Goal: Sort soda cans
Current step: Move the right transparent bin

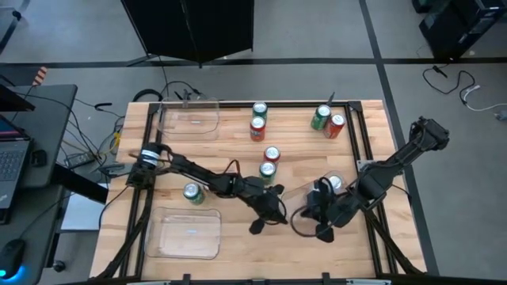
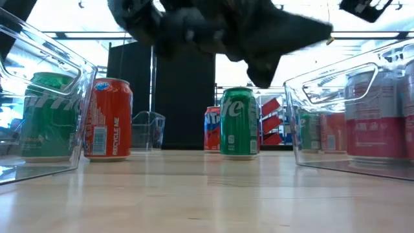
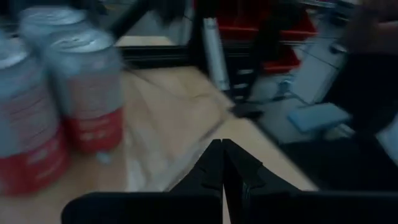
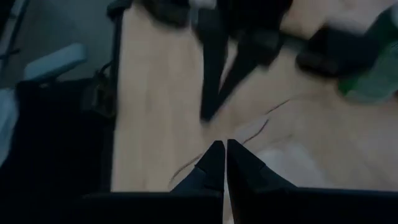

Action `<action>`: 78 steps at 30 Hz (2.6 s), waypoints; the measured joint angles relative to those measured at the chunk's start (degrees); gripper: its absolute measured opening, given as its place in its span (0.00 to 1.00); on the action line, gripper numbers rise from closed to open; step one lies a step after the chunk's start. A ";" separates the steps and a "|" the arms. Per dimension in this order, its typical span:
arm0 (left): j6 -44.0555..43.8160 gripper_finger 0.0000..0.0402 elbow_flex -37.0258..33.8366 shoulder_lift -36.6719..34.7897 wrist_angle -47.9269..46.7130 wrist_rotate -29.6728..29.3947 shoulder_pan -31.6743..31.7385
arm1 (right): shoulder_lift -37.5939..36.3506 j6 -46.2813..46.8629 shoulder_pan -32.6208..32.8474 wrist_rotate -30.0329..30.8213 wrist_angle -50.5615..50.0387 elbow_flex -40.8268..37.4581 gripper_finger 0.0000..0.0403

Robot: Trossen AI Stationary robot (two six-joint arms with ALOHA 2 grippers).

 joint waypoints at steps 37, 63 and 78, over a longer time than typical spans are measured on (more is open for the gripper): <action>4.54 0.00 -25.45 -36.37 -10.70 -7.12 -1.40 | 7.38 62.36 16.80 -5.34 -49.48 -5.37 0.00; 3.03 0.00 -27.52 -40.79 -16.77 -10.39 -1.40 | 7.59 25.38 9.10 9.63 -19.95 4.44 0.00; 2.97 0.00 -27.50 -40.77 -19.61 -10.71 -1.40 | 13.52 17.79 6.58 -13.24 -11.78 4.33 0.00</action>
